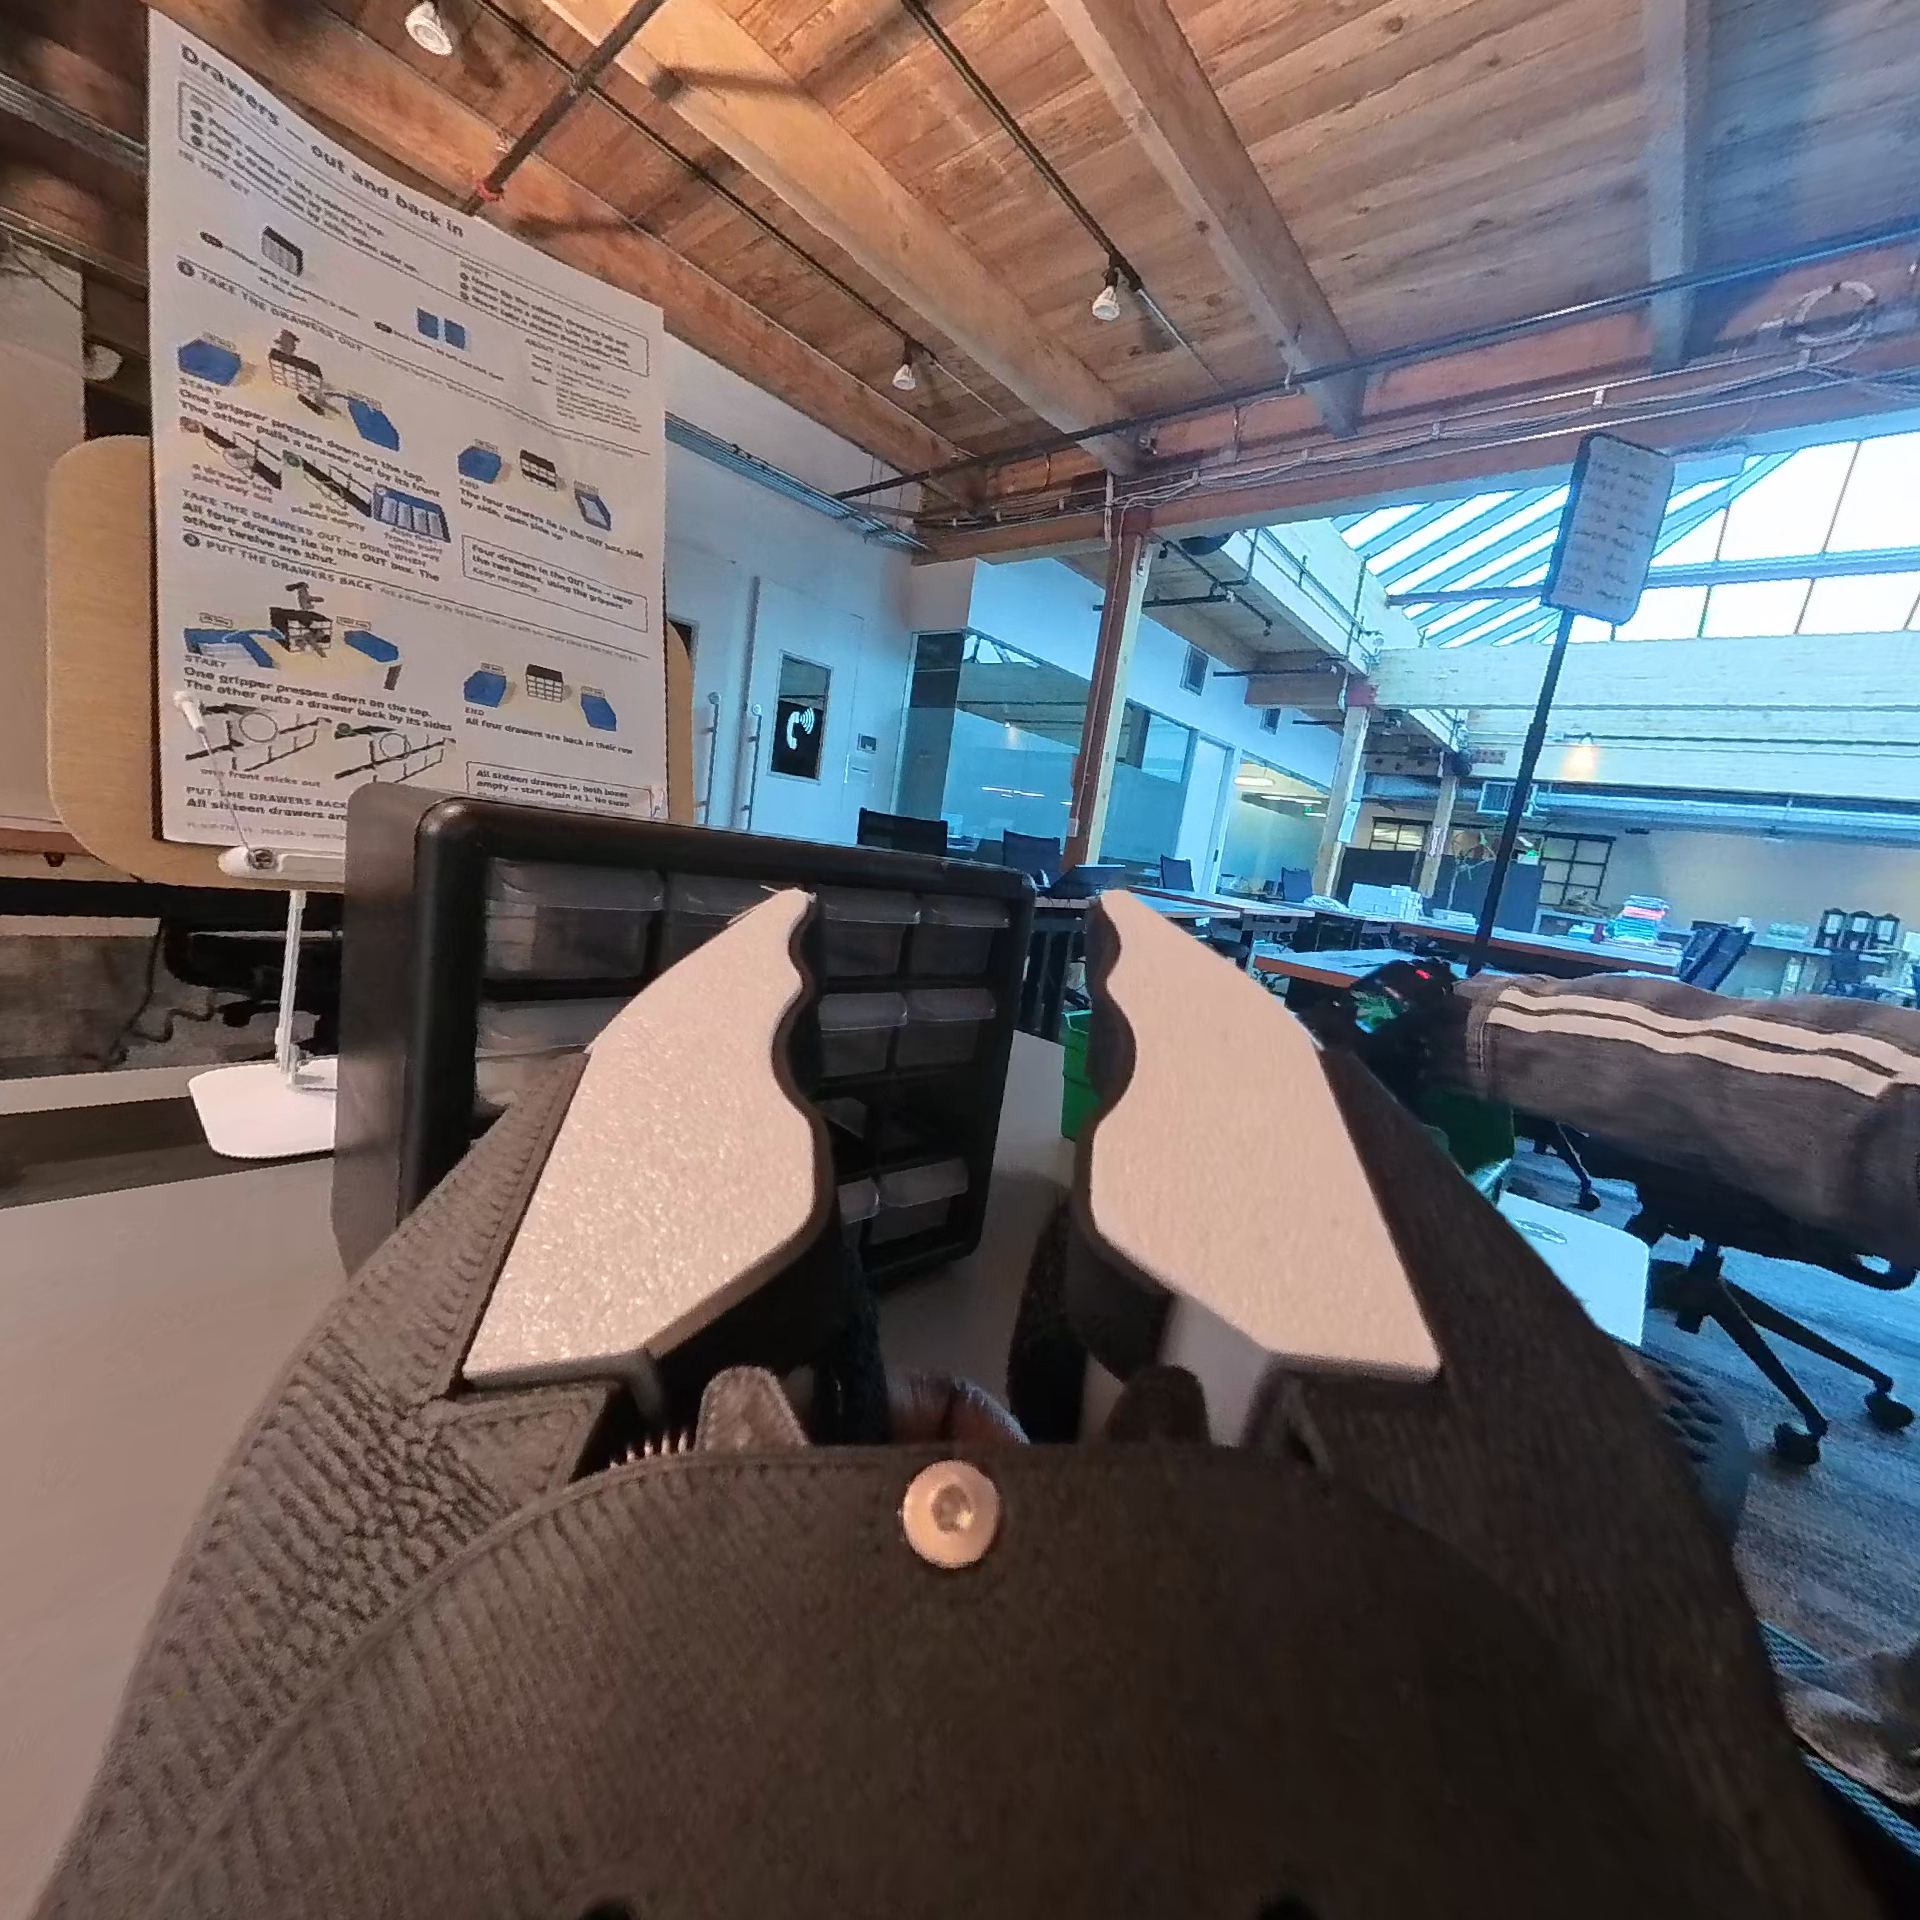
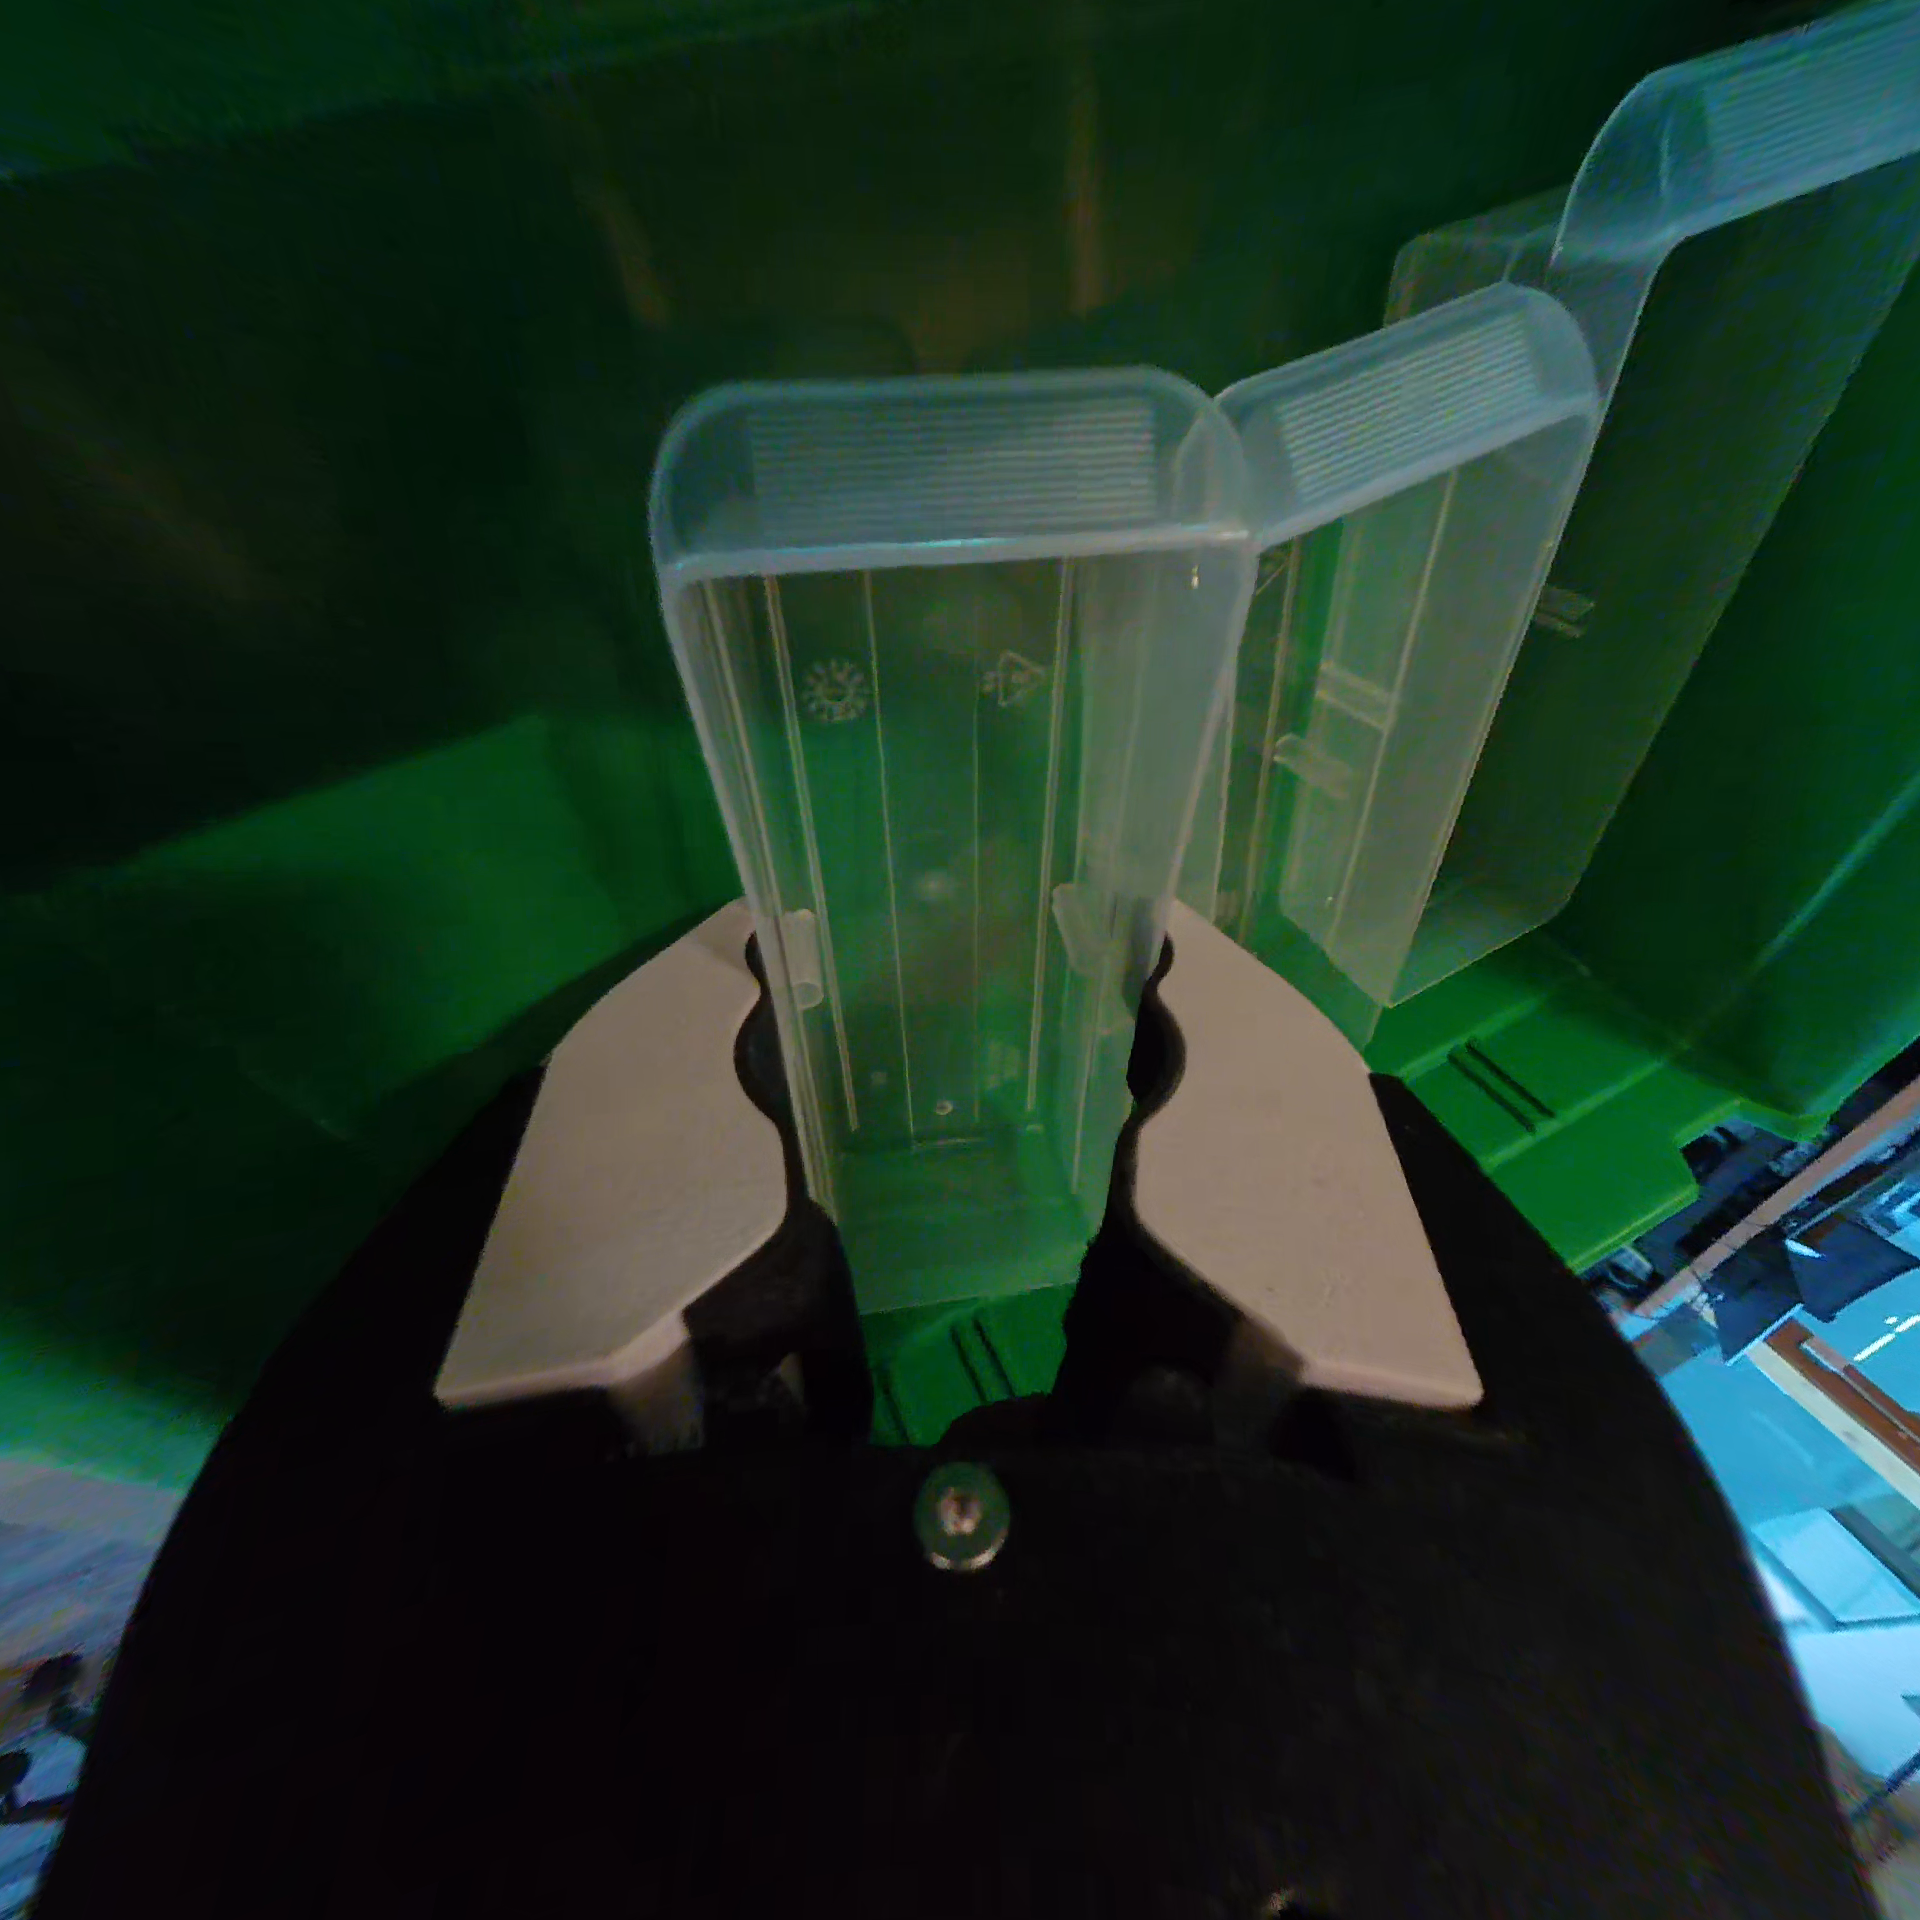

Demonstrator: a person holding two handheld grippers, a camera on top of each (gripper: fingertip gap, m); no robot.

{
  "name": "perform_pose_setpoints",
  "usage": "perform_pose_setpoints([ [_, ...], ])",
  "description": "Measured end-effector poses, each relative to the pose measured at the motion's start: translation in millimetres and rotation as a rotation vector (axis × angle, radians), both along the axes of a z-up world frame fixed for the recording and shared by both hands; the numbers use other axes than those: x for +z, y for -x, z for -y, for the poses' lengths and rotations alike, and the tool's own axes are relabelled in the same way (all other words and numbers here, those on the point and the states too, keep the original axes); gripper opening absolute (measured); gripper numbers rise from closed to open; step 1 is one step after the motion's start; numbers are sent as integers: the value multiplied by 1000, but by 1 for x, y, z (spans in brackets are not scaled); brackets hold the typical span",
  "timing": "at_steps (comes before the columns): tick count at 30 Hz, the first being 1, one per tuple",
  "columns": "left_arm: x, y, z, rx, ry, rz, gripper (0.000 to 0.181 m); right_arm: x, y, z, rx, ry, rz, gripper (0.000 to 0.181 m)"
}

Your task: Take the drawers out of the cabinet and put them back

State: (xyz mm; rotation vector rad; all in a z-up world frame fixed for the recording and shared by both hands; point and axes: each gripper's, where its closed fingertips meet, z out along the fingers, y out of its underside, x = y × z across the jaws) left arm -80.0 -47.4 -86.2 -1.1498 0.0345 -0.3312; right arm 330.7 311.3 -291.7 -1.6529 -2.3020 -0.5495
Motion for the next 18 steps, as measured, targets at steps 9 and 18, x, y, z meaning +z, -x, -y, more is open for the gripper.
perform_pose_setpoints([
  [9,0,0,0,10,-1,-17,47,14,1,0,-31,-28,-50,70],
  [18,0,-1,0,23,7,-45,47,138,67,17,-137,-239,-727,69],
])
